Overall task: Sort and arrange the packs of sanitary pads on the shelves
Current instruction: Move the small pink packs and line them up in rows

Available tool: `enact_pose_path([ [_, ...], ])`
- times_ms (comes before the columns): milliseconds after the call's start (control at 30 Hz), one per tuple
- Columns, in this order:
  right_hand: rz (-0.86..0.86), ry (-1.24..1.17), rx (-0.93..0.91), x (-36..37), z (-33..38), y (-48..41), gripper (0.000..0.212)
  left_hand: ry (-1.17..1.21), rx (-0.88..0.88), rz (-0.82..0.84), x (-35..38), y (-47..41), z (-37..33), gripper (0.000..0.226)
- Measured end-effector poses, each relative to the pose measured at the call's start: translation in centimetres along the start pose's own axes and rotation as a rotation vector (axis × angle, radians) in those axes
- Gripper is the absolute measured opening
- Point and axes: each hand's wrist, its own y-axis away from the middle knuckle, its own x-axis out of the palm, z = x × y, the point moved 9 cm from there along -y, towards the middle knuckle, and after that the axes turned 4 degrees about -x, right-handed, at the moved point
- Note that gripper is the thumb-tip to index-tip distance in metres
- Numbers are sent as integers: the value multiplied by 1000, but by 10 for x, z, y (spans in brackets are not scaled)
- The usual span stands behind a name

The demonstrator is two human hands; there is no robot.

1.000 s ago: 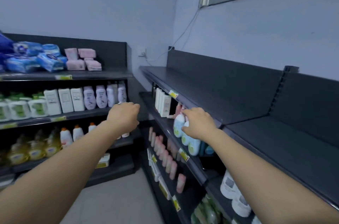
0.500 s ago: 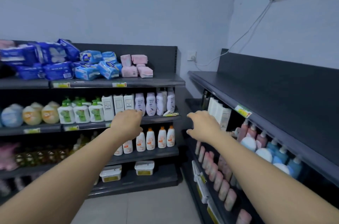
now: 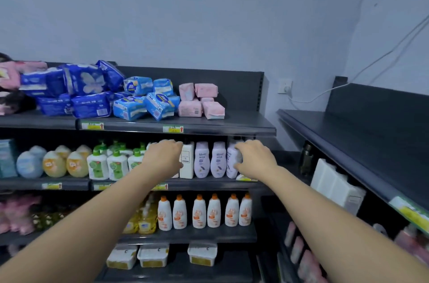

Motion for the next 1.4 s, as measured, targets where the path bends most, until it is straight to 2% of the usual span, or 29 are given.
enact_pose_path([
  [567, -23, -63, -62, 63, -39, -264, 52, 87, -71, -13, 73, -248, 38, 50],
  [733, -20, -106, -29, 85, -47, -341, 55, 57, -29, -38, 96, -331, 52, 35],
  [833, -40, -127, 2, 94, -53, -387, 59, 56, -11, -58, 105, -380, 61, 34],
  [1000, -43, -185, 168, 123, -71, -443, 80, 82, 4, -41, 127, -445, 66, 31],
  [1133, 29, -205, 195, 145, -83, -465, 107, 98, -49, 18, 148, -481, 67, 56],
  [1200, 34, -211, 188, 148, -88, -473, 104, 92, -79, 44, 154, -491, 65, 62],
  [1300, 5, -282, 204, 147, -97, -482, 87, 145, -94, 70, 157, -495, 60, 60],
  [1400, -36, -496, 281, 141, -112, -483, 65, 205, -92, 104, 156, -493, 58, 51],
])
